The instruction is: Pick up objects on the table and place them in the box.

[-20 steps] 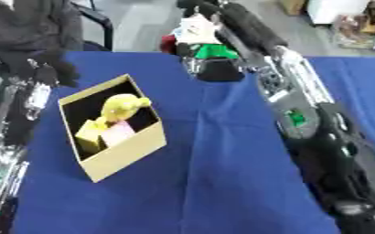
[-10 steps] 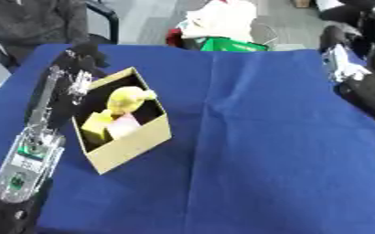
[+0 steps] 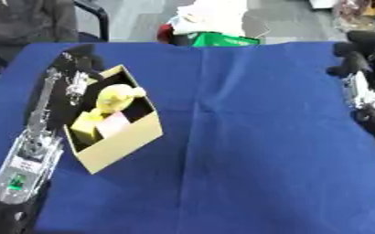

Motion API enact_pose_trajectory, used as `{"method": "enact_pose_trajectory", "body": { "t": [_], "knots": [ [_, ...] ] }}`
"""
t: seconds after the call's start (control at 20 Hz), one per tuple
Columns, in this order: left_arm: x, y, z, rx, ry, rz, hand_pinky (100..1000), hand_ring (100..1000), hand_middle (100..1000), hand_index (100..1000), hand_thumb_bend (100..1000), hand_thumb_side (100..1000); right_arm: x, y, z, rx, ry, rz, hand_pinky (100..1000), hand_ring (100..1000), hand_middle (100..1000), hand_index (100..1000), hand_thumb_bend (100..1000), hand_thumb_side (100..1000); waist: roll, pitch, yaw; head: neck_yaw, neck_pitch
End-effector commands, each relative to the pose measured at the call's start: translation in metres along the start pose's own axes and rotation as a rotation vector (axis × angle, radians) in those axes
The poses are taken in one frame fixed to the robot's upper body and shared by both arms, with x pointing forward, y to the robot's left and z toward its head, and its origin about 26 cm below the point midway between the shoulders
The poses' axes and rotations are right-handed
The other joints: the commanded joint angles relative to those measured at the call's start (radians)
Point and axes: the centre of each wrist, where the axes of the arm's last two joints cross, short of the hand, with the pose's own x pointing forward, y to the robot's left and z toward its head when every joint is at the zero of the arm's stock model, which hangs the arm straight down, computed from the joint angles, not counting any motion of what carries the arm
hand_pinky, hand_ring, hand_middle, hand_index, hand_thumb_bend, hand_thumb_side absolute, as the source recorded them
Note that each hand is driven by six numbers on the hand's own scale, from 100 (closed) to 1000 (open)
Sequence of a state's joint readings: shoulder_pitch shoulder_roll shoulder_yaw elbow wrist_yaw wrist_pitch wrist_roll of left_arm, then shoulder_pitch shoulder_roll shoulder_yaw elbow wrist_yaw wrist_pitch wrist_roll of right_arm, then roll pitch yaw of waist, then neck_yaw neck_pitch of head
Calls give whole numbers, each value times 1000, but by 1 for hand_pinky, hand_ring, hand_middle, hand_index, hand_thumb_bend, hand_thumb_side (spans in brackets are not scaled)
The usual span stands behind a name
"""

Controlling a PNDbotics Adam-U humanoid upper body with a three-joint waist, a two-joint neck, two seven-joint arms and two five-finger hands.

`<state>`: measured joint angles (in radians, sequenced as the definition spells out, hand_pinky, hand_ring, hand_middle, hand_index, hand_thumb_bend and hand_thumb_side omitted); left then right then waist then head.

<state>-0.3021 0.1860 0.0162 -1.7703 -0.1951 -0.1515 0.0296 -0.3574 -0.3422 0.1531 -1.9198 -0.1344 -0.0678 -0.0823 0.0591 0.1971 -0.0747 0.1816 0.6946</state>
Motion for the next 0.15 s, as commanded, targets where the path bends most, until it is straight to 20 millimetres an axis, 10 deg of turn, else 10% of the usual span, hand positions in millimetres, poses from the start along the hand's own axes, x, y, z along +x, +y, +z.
{"method": "enact_pose_trajectory", "body": {
  "t": [0.05, 0.15],
  "knots": [
    [1, 3, -1, 2, -10, -2, 619, 659, 624, 821, 100, 694, 7, -1, -1, -10, -28, -16, 666, 816, 615, 778, 100, 334, 0, -12, -4, -13, 11],
    [0, 2, 1, -1, -4, 7, 619, 658, 622, 820, 100, 697, 5, 0, 0, -16, -20, -19, 665, 814, 614, 778, 100, 329, 3, -14, -6, -17, 16]
  ]
}}
